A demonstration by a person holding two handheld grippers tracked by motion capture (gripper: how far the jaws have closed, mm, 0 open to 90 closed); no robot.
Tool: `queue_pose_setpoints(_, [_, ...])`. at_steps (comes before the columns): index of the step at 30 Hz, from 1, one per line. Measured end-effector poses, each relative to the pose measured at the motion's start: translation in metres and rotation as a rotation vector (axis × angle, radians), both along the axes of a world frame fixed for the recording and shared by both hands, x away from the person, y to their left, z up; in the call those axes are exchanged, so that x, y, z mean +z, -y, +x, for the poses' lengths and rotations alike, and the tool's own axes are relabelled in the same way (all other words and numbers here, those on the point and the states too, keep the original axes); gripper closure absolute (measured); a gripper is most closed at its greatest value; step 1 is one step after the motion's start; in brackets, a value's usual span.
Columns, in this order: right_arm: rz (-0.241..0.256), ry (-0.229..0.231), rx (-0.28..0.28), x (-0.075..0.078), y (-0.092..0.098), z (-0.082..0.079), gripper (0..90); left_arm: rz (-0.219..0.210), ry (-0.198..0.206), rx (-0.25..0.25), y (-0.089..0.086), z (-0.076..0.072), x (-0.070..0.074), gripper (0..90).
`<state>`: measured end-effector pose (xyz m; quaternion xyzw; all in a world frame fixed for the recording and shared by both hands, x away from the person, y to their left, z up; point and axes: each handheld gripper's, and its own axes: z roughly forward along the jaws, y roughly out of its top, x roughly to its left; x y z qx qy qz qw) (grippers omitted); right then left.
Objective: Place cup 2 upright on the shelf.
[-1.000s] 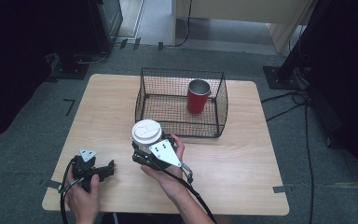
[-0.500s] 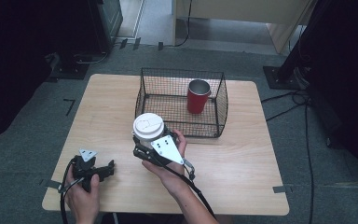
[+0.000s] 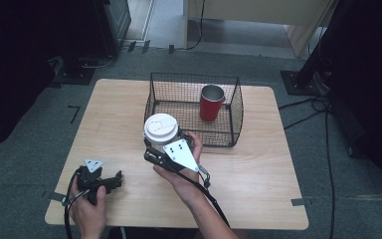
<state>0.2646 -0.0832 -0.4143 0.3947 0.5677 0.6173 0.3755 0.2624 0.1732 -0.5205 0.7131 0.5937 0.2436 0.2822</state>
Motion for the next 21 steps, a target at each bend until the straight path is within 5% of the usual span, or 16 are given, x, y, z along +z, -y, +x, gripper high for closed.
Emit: queue_pose_setpoints(21, [0.006,0.050,-0.038,0.020,0.006,0.010,16.1,0.000,0.000,0.000,0.000,0.000,0.000,0.0])
